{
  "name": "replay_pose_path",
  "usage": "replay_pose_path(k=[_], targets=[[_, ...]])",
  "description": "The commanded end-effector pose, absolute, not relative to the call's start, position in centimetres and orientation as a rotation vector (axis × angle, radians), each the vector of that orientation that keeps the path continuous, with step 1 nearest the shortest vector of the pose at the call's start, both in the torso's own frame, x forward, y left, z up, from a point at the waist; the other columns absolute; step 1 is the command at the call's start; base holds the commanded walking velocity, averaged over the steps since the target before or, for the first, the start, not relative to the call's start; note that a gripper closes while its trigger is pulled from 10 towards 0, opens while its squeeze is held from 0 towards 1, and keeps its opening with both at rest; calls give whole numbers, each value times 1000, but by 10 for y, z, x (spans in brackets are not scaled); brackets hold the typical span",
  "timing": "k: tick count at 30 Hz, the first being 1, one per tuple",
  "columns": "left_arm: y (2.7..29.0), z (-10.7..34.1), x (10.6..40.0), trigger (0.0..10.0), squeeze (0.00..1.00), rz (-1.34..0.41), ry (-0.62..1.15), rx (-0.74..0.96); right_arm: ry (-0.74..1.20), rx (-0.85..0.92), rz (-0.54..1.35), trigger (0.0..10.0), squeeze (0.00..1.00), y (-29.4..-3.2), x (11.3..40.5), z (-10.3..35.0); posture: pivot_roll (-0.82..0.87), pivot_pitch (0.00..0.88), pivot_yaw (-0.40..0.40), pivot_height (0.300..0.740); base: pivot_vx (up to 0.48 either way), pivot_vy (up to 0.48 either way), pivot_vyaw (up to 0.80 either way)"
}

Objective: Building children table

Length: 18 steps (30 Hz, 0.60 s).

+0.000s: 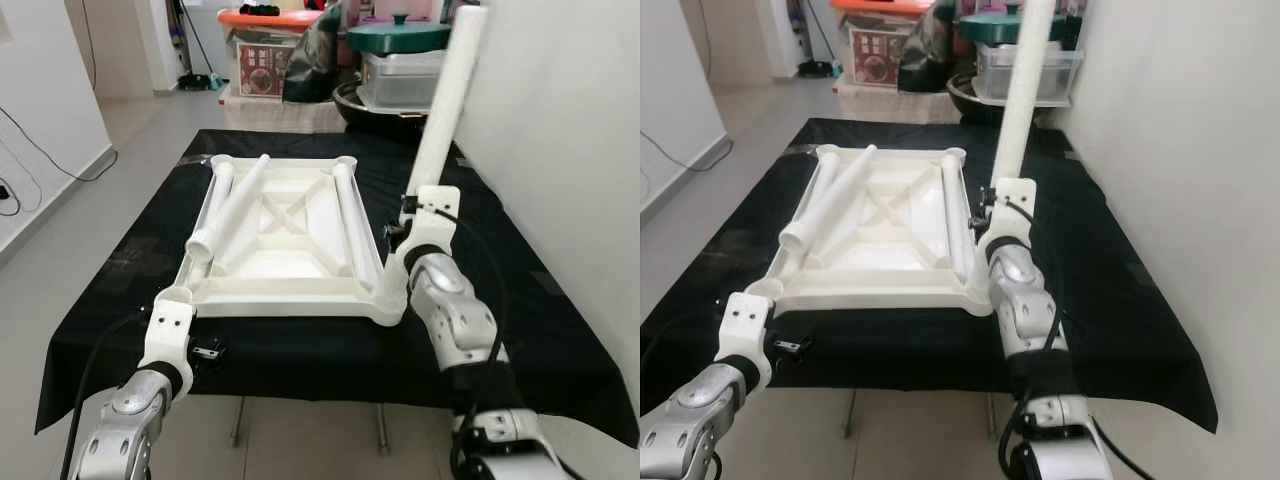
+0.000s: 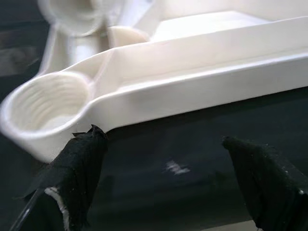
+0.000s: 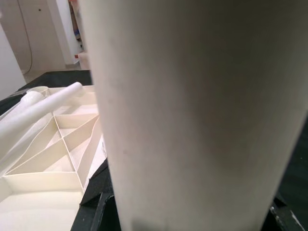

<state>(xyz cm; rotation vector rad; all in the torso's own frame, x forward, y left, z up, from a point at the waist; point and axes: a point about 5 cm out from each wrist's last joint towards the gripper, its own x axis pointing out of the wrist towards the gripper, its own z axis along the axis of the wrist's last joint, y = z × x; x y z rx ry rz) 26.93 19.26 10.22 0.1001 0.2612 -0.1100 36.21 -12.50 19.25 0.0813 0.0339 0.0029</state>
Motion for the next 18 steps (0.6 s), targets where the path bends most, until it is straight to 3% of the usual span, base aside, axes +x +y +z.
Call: replay_pose_path(k=[1,3,4,8,9,11,14,16,17,18], targets=[[191,102,271,10000,0,-121,264,109,98,89,73,10000,0,-115,359,177,95,0,-28,740,0,0,0],[192,102,271,10000,0,-122,263,111,38,153,174,10000,0,-110,357,189,93,0,-31,740,0,0,0],[193,103,271,10000,0,-119,260,110,1,171,210,10000,1000,-114,360,200,93,0,-34,740,0,0,0],[194,104,271,10000,0,-116,257,109,-26,141,281,10000,1000,-120,365,215,94,0,-38,740,0,0,0],[194,103,271,10000,0,-115,257,108,-36,110,315,10000,0,-124,370,225,92,0,-38,740,0,0,0],[193,102,270,10000,0,-116,258,104,-52,86,530,10000,0,-123,371,244,89,0,-38,740,0,0,0],[193,102,270,10000,0,-116,258,103,-64,89,620,10000,0,-121,369,250,89,0,-38,740,0,0,0],[192,102,271,10000,0,-120,257,102,-117,-37,904,10000,0,-115,352,259,96,0,-42,740,0,0,0],[192,102,271,10000,0,-120,257,102,-117,-37,904,10000,0,-115,352,259,96,0,-42,740,0,0,0],[192,103,271,10000,0,-121,254,102,-118,-108,1060,10000,0,-108,341,257,98,0,-43,740,0,0,0]])
